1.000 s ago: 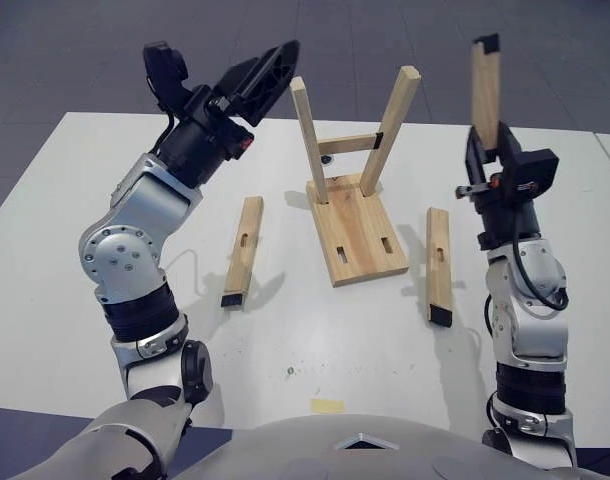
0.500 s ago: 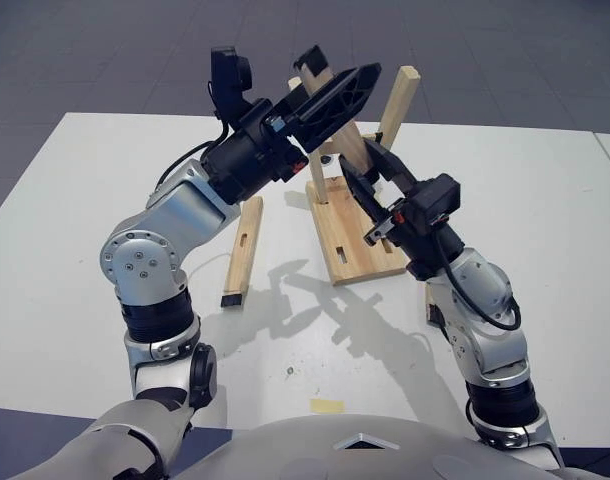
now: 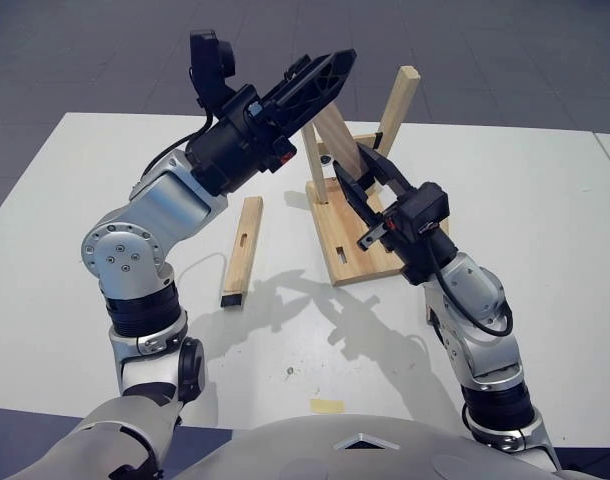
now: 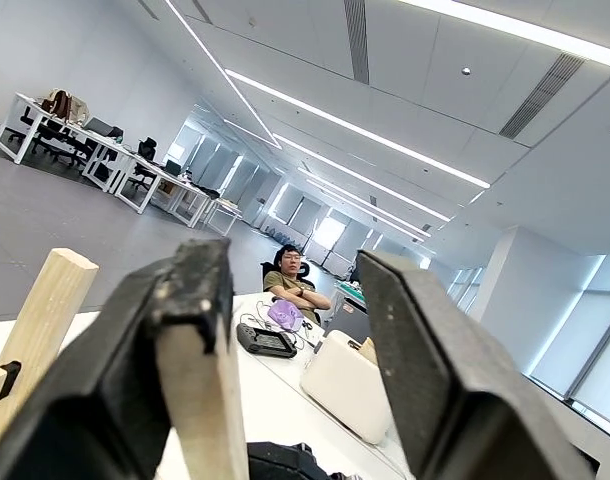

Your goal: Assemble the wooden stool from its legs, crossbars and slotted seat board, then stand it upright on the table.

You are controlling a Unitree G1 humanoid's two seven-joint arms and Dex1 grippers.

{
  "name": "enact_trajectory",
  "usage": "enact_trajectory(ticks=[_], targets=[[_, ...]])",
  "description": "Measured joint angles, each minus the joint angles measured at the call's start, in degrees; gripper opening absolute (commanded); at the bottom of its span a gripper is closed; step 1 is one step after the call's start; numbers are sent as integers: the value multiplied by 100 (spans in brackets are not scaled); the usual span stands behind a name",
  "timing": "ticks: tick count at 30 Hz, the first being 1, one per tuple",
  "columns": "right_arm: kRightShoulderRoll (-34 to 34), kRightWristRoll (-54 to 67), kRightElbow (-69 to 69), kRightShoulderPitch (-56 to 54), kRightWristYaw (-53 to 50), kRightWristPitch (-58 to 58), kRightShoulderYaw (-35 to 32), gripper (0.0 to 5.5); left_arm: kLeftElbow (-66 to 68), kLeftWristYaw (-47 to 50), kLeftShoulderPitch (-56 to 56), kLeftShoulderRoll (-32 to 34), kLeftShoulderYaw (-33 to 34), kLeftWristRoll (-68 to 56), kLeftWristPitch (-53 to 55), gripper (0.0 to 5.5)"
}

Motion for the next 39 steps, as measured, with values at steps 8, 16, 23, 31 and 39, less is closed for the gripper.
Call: enact_trajectory(ticks=[8, 16, 23, 31, 39], targets=[[27, -44, 30, -4, 3, -1, 7, 129, -107, -101, 18, 242, -108, 87, -58, 75], [17, -48, 45, 36, 9, 106, 47, 219, -158, -138, 35, 415, -43, 316, -290, 43], [-11, -139, 80, 209, -97, 224, -76, 334, 208, 298, 367, 1152, 943, 685, -586, 43], [-34, -290, 77, 507, -322, 268, -304, 459, 155, 1263, 2436, 854, 730, 2349, -748, 43], [-80, -252, 126, 502, -254, 276, -360, 540, 713, 887, 2518, 112, 405, 3540, -1988, 43]])
